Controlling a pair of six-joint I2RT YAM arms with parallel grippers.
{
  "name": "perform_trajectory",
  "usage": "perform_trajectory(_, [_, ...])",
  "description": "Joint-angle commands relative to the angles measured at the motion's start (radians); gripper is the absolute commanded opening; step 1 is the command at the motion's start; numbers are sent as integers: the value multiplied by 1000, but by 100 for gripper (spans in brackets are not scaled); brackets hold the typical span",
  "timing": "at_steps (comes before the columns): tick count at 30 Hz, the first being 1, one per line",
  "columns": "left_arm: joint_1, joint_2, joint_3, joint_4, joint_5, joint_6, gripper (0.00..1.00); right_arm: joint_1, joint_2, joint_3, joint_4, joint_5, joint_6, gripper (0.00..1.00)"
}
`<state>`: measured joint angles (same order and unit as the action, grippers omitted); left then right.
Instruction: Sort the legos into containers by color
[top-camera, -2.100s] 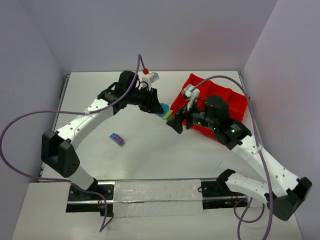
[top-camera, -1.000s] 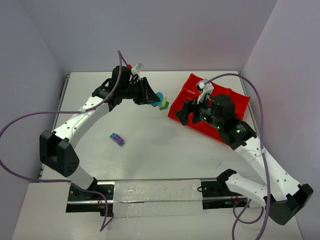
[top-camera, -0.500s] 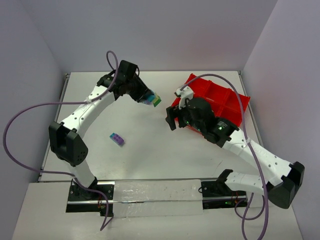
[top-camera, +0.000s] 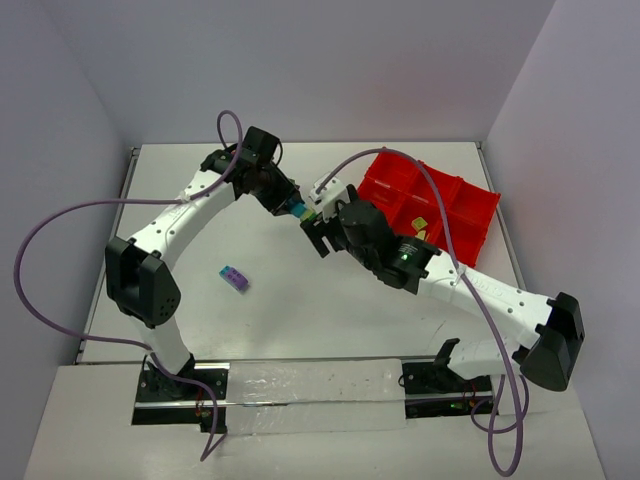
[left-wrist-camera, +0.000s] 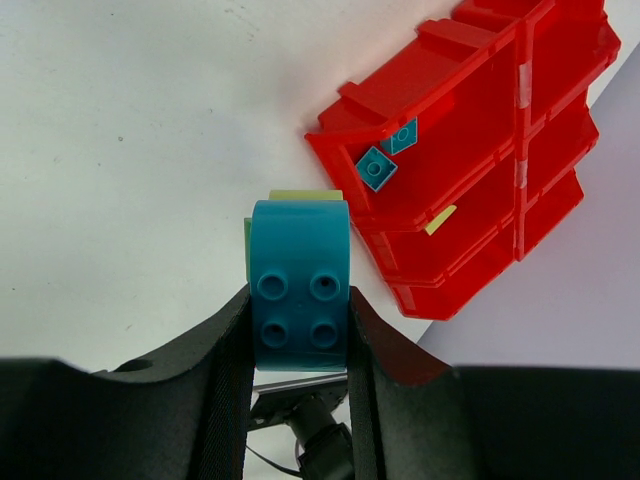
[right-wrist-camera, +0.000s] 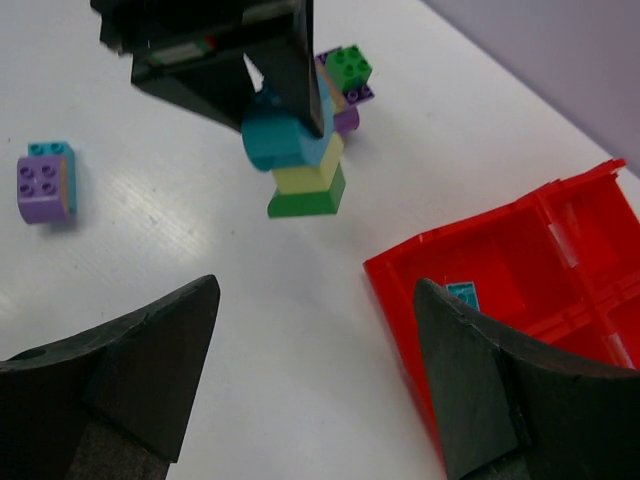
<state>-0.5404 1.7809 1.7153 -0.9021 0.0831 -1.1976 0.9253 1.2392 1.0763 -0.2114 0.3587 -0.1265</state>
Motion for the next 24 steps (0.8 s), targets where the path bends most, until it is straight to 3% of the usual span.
perform_trajectory(1, [2, -28, 32, -12, -5, -3, 0, -6, 14, 13, 138, 10, 18, 85])
perform_trajectory(7, [2, -44, 33, -9, -1, 1, 0, -76, 14, -3, 149, -135, 213, 85])
perform_trajectory(11, [6, -96, -38, 104, 22, 63, 0, -206, -58, -118, 251, -383, 435, 85])
perform_trajectory(13, [16, -152, -101, 212, 104, 113, 0, -280, -105, -202, 351, -526, 493, 85])
perform_trajectory(15, [31, -196, -207, 329, 190, 145, 0, -314, -132, -244, 398, -593, 495, 84])
perform_trajectory(18, [77, -241, -302, 569, 457, 235, 0, -359, -177, -280, 408, -706, 428, 84])
perform_trajectory(24, [107, -198, -260, 483, 608, 482, 0, -375, -249, -281, 311, -748, 235, 86])
